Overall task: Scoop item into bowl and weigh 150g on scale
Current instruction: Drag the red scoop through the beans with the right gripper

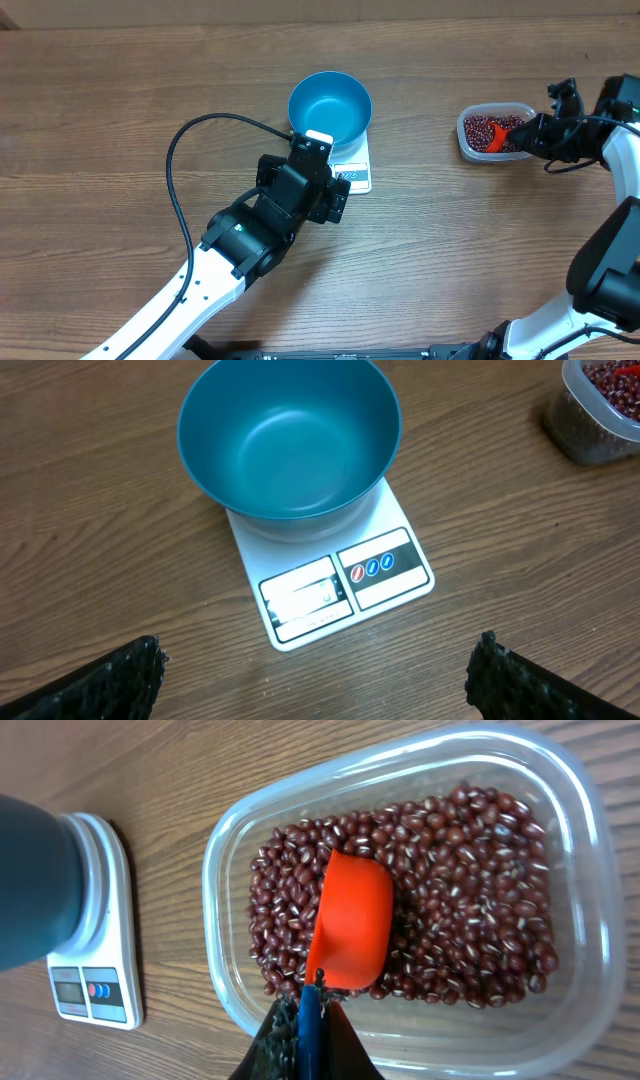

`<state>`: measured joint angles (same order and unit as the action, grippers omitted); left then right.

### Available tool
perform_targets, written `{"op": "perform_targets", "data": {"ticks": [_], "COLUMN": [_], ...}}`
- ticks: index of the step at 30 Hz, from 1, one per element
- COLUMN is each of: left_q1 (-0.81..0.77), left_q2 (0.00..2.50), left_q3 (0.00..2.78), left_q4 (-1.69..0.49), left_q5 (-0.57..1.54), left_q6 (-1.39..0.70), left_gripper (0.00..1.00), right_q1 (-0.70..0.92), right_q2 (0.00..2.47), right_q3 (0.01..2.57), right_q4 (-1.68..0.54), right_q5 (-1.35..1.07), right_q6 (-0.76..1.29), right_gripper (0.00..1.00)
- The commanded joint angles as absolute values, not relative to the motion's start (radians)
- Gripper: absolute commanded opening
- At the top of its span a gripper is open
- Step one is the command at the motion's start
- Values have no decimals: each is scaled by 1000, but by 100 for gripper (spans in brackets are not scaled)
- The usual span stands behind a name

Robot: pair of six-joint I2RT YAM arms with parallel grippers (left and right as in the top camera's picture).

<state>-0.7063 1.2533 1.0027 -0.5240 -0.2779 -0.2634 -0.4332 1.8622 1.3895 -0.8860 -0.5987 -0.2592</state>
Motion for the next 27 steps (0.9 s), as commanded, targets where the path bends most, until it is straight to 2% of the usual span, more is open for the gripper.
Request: {"op": "perform_targets", "data": {"ticks": [1,27], "left_q1": [-707,-707], "left_q2": [1262,1262], "left_q3": [995,995], "left_q4": [-523,-523], "left_q5": [-295,-295], "left_q6": [-277,-277], "left_gripper": [100,100], "right_q1": [-450,-530], "right_q2": [1876,1876], "right_q3": [1358,1328], "right_q4": [-876,-838], "right_q5": [-670,-713], "right_q6": [-250,-183], "right_gripper": [4,4]}}
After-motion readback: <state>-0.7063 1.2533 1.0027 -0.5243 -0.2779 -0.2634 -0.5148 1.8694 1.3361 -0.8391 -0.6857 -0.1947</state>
